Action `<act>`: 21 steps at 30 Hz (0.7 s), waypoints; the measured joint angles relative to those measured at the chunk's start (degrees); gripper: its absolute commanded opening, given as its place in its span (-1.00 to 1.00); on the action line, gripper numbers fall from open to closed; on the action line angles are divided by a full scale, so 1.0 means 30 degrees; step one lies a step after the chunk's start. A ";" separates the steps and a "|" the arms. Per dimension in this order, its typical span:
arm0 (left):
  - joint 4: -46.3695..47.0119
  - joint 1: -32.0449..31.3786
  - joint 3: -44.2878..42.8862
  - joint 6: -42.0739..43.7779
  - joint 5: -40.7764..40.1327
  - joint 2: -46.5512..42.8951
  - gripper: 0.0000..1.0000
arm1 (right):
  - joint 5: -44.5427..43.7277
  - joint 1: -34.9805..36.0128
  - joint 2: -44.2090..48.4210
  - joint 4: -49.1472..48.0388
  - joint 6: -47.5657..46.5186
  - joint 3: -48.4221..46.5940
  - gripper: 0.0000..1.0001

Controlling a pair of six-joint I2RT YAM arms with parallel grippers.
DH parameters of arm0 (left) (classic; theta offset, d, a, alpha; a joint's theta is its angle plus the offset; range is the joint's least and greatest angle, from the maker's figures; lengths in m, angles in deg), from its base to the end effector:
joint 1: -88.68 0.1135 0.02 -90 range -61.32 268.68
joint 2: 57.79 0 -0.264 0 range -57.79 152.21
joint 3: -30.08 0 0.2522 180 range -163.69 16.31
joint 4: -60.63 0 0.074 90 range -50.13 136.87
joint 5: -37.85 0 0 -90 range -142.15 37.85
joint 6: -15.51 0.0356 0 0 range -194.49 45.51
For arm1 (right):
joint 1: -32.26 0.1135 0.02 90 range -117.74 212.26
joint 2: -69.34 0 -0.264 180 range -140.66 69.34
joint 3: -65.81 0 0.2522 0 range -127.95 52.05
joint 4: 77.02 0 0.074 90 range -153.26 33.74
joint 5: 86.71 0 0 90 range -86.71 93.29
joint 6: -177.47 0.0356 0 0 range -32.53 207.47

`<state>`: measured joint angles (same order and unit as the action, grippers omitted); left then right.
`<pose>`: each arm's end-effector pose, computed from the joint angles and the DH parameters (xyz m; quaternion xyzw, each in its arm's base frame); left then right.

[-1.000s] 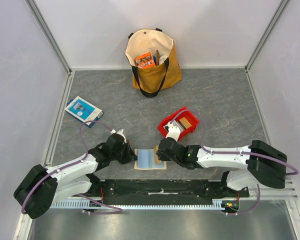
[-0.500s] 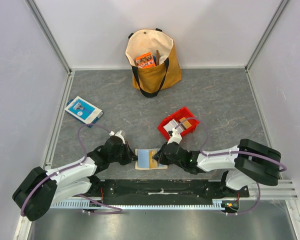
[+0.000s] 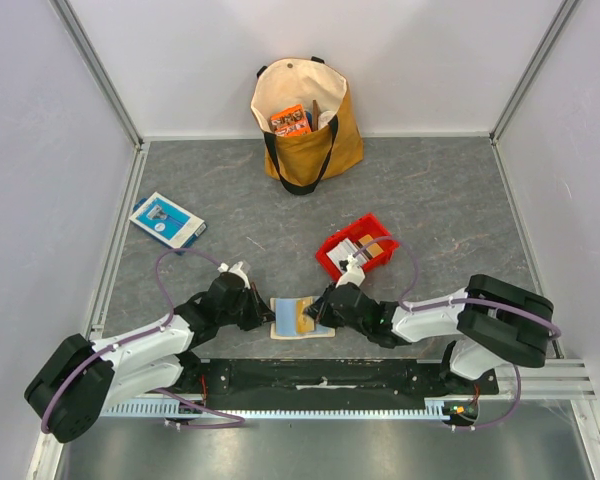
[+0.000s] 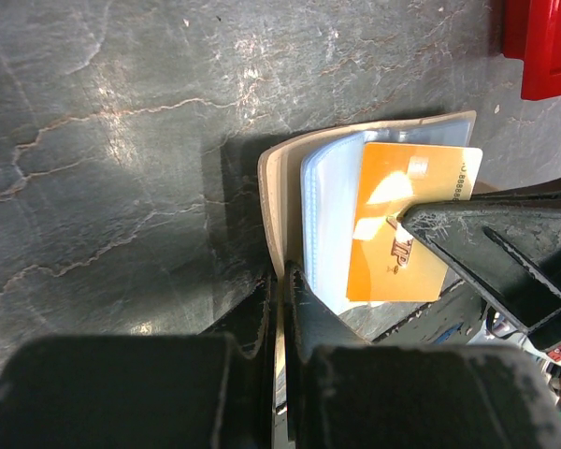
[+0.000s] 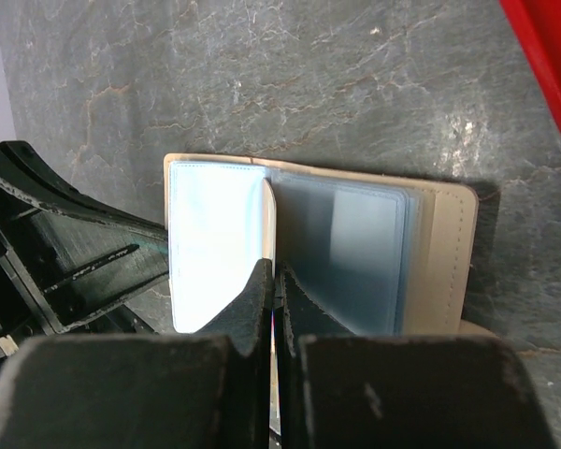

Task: Put the credit cards into the card holder
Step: Insert the credit card into the card holder.

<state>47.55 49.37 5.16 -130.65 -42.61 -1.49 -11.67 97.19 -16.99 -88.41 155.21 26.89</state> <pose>0.1252 -0.1102 0.1254 -0.1028 0.9137 -0.3370 0.2027 0.1191 0.2329 0.1275 0.0807 0.8818 0.3656 0.2869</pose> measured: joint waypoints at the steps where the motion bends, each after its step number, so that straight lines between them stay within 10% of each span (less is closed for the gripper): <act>1: 0.0051 0.0000 0.0015 0.0000 0.0007 0.0000 -0.97 | 0.0058 -0.0066 -0.0138 -0.0248 0.0000 0.0000 -1.00; 21: 0.0335 0.0007 0.0117 -0.0029 -0.0073 0.0036 -0.96 | 0.1545 -0.0517 -0.0911 -0.2200 0.0583 0.0386 -1.00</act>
<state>48.56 49.40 5.51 -130.74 -42.83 -1.38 -7.03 95.63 -19.72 -95.01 156.96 28.04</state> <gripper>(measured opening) 0.039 0.007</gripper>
